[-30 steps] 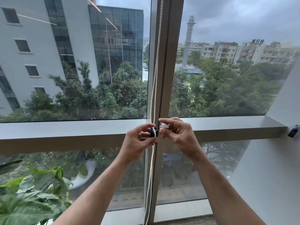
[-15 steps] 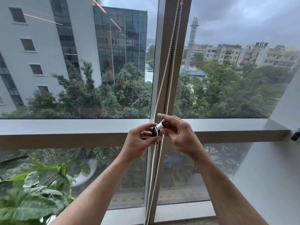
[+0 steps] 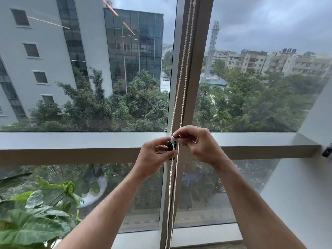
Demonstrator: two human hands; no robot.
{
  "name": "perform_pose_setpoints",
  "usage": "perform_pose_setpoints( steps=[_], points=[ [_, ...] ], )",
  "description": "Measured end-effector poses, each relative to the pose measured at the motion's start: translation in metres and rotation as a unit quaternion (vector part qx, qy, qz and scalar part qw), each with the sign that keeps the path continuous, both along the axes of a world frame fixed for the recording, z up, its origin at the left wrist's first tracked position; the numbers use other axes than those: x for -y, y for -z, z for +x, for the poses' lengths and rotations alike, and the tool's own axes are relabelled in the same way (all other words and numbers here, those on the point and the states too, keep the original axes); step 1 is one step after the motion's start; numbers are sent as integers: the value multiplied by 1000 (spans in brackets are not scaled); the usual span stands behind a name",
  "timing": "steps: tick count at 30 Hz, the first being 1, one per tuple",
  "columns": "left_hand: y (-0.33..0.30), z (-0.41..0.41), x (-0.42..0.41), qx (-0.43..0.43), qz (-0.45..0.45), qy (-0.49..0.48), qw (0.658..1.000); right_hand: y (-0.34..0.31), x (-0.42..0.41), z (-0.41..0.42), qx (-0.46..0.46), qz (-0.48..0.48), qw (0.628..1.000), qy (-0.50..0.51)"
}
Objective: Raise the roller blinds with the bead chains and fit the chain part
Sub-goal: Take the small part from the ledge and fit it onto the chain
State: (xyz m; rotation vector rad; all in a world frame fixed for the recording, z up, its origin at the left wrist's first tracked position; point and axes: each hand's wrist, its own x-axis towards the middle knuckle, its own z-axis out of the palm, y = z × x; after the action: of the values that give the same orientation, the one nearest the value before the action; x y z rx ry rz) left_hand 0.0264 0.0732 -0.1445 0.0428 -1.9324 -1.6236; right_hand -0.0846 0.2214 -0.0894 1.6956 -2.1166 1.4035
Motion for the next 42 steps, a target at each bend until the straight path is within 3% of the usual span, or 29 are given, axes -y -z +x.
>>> perform_pose_setpoints(
  steps=[18, 25, 34, 42],
  points=[
    [-2, -3, 1, -2, 45, 37, 998, 1, 8, -4, 8, -7, 1000, -4],
    [-5, -3, 1, 7, 67, 54, 996, 3, 5, -7, 4, 47, 998, -29],
    [-12, 0, 6, 24, 103, 68, 992, 19, 7, -12, -130, 119, 984, -24],
    [-14, 0, 8, 33, 110, 73, 991, 29, 14, -12, -202, 82, 976, -1]
  ],
)
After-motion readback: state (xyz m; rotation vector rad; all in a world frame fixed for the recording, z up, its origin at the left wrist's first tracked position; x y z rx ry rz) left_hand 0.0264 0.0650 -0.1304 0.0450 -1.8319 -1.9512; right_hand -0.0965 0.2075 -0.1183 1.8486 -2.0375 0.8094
